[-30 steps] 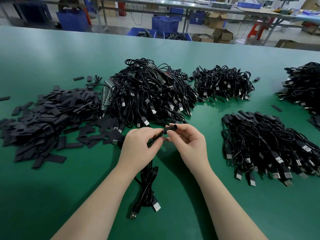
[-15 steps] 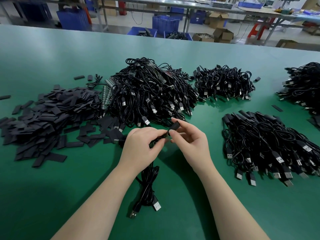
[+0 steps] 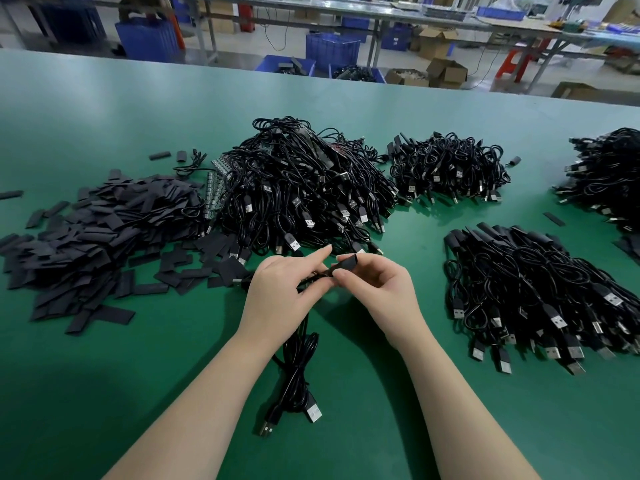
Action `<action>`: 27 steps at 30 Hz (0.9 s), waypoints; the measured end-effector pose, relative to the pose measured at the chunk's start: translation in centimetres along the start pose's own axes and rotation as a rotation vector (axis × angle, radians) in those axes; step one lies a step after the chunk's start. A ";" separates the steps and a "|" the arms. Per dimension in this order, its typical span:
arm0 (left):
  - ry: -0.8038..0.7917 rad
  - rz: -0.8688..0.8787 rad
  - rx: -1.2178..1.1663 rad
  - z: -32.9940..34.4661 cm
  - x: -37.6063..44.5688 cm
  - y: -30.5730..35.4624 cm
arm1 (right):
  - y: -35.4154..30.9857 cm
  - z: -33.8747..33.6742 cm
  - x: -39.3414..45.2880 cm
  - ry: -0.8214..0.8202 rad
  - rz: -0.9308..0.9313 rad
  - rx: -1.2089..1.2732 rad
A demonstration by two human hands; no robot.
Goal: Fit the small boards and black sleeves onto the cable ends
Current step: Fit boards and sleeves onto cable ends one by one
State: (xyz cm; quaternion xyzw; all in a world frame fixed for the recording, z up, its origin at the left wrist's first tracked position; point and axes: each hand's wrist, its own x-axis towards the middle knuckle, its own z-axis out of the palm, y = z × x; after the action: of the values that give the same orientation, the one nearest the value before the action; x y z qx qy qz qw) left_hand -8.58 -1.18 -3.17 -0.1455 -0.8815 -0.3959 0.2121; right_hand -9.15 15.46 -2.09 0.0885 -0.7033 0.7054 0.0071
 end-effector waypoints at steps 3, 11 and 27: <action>0.038 -0.014 -0.007 -0.1 -0.1 0.3 | 0.2 0.0 0.0 -0.004 0.016 0.034; 0.030 -0.106 -0.115 0.3 -0.2 0.6 | 0.3 0.0 0.2 0.103 0.072 0.168; 0.131 -0.085 -0.113 0.3 -0.1 0.7 | 0.7 0.8 0.0 0.138 0.051 0.157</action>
State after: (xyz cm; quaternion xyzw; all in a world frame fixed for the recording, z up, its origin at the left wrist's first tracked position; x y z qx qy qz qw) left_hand -8.23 -0.55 -2.94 -0.0934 -0.8475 -0.4622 0.2437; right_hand -9.20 14.67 -2.80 0.0223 -0.6458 0.7626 0.0305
